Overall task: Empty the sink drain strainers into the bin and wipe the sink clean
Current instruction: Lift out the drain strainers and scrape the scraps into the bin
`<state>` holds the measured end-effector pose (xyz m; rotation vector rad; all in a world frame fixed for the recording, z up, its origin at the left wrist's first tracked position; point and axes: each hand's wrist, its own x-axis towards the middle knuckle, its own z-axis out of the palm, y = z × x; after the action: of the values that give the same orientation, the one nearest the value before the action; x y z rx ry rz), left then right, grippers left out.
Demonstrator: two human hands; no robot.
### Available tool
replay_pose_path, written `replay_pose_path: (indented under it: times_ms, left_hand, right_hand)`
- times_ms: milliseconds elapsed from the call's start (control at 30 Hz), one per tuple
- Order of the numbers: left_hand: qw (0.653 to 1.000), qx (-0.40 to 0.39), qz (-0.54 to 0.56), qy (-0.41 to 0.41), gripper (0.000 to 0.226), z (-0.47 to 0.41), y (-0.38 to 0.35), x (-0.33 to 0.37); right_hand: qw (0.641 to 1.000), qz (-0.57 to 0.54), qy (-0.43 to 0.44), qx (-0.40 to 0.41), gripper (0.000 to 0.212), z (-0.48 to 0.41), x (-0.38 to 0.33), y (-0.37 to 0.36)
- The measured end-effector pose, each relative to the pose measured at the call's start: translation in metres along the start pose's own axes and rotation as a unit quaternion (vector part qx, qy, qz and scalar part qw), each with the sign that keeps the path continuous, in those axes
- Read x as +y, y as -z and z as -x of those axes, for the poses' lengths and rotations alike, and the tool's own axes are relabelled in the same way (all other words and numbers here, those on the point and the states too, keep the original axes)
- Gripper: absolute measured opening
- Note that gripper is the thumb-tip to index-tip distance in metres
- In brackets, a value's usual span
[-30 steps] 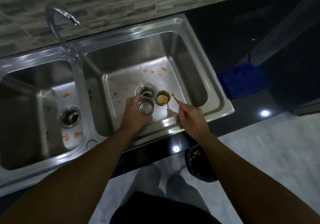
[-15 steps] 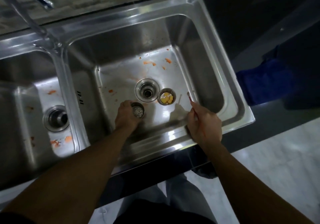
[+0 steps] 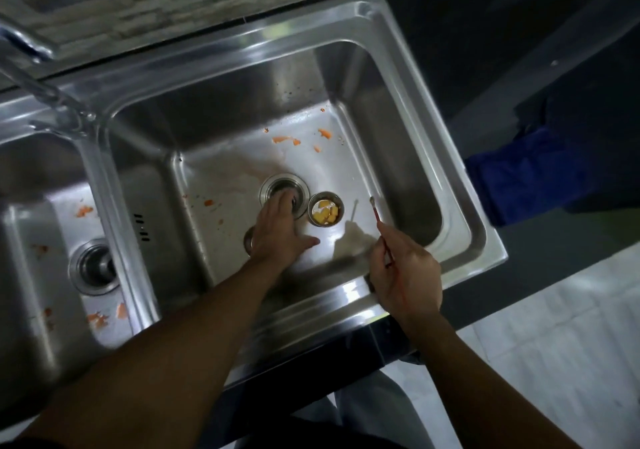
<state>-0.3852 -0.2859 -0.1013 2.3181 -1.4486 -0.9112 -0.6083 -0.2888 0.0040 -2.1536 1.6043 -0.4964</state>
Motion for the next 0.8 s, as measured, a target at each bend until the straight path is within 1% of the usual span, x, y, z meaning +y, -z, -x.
replay_pose_path:
  times_ms: [100, 167, 233, 400, 500, 600, 700, 800]
  left_hand:
    - [0.997, -0.045, 0.057, -0.024, 0.108, -0.017, -0.014, 0.013]
    - [0.994, -0.066, 0.08, -0.031, 0.108, -0.022, -0.024, 0.018]
    - [0.993, -0.069, 0.084, -0.036, 0.107, -0.027, -0.034, 0.021]
    - [0.995, -0.045, 0.07, -0.054, 0.087, -0.036, -0.04, 0.021]
    - [0.995, -0.037, 0.073, -0.054, 0.083, -0.033, -0.035, 0.017]
    - [0.995, -0.011, 0.083, -0.047, 0.08, -0.024, -0.026, 0.016]
    - [0.993, 0.012, 0.098, -0.063, 0.077, -0.01, -0.013, 0.019]
    - [0.989, 0.035, 0.12, -0.077, 0.079, 0.009, -0.001, 0.03]
  right_hand:
    - [1.0, -0.023, -0.007, 0.009, 0.032, 0.0, 0.002, -0.002]
    - [1.0, -0.023, -0.007, 0.016, 0.034, 0.0, 0.003, -0.003]
    - [1.0, -0.019, -0.01, 0.023, 0.035, 0.0, 0.003, -0.005]
    - [0.999, -0.022, -0.01, 0.022, 0.038, 0.001, 0.007, -0.008]
    - [0.999, -0.02, -0.009, 0.024, 0.04, 0.002, 0.008, -0.009]
    - [0.999, -0.026, -0.016, 0.014, 0.044, 0.0, 0.007, -0.008]
    - [0.999, -0.029, -0.013, 0.015, 0.048, 0.0, 0.004, -0.005]
    - [0.998, -0.042, -0.035, 0.03, 0.033, -0.004, 0.001, -0.001]
